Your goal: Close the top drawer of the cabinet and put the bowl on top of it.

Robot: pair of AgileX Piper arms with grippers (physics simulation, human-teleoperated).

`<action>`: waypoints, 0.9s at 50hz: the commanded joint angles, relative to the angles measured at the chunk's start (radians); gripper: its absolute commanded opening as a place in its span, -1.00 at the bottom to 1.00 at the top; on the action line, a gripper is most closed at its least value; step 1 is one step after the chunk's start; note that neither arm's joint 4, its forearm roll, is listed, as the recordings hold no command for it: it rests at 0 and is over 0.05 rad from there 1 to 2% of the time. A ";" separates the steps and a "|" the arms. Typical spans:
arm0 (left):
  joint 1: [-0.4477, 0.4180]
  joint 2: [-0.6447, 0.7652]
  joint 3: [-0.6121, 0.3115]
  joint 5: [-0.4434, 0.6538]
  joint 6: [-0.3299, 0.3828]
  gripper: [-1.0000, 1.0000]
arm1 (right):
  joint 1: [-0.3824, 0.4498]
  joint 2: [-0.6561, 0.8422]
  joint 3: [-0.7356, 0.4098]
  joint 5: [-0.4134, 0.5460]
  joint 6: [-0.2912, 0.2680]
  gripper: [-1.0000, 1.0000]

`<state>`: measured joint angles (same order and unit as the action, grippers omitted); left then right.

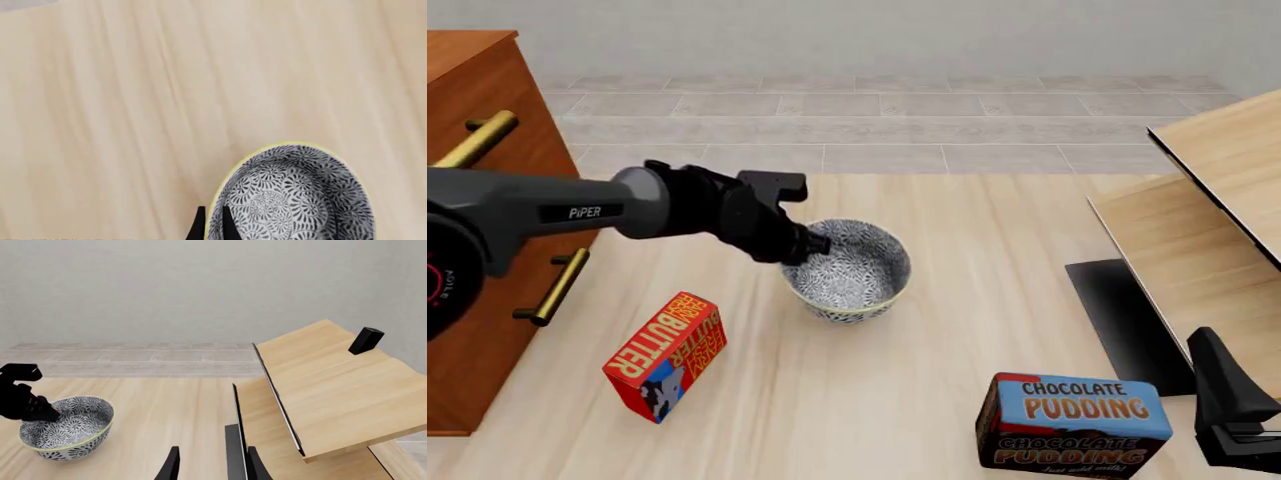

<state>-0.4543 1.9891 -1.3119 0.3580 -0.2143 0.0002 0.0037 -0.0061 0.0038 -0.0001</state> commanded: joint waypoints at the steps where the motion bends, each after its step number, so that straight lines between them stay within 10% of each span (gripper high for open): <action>1: -0.003 -0.039 0.015 0.009 0.009 -1.00 | 0.000 0.000 0.001 -0.002 0.000 1.00; 45: -0.018 -0.436 0.040 0.209 -0.058 -1.00 | 0.000 0.001 0.001 -0.002 0.000 1.00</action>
<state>-0.4781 1.6378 -1.2609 0.5123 -0.2737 0.0002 0.0037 -0.0061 0.0038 -0.0001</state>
